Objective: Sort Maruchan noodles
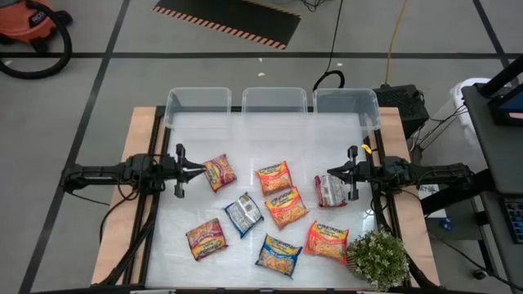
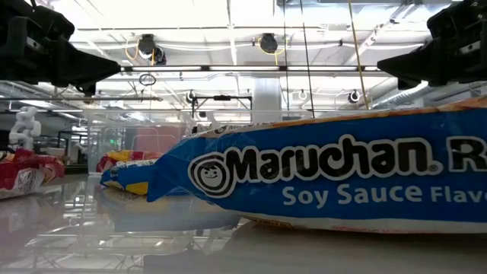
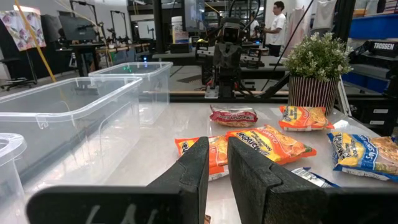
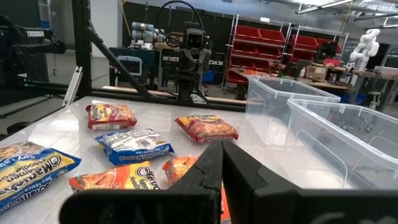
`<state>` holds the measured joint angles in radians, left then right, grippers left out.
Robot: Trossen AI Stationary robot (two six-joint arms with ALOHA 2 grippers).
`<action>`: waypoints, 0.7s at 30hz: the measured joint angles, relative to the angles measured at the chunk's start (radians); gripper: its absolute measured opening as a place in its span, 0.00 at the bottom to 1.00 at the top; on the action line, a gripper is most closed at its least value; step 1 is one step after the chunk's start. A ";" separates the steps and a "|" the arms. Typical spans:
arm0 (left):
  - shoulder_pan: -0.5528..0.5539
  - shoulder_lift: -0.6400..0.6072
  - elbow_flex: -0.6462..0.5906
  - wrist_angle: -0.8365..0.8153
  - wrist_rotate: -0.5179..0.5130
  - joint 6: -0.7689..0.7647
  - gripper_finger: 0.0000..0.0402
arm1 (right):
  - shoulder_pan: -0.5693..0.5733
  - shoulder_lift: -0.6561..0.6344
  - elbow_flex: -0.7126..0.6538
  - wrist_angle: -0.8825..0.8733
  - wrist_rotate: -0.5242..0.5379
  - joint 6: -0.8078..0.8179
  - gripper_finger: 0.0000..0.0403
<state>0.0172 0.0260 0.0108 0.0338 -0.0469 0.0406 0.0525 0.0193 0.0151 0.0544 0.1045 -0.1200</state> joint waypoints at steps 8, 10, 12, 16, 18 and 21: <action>0.000 0.000 0.000 0.000 0.000 0.000 0.16 | 0.000 0.000 0.000 0.098 0.025 -0.026 0.00; 0.000 0.000 0.000 0.000 0.000 0.000 0.16 | 0.000 0.000 0.012 0.131 0.026 -0.023 0.00; 0.000 0.000 0.000 0.000 0.000 0.000 0.16 | 0.000 0.005 0.036 0.134 0.031 -0.025 0.00; 0.000 0.000 0.000 0.000 0.000 0.000 0.16 | 0.000 0.038 0.105 0.123 0.058 -0.025 0.00; 0.000 0.000 0.000 0.000 0.000 0.000 0.16 | 0.000 0.066 0.152 0.119 0.058 -0.026 0.00; 0.000 0.000 0.000 0.000 0.000 0.000 0.16 | 0.000 0.134 0.233 0.063 0.059 -0.027 0.00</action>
<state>0.0172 0.0257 0.0109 0.0341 -0.0473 0.0406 0.0521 0.1532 0.2477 0.1169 0.1631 -0.1467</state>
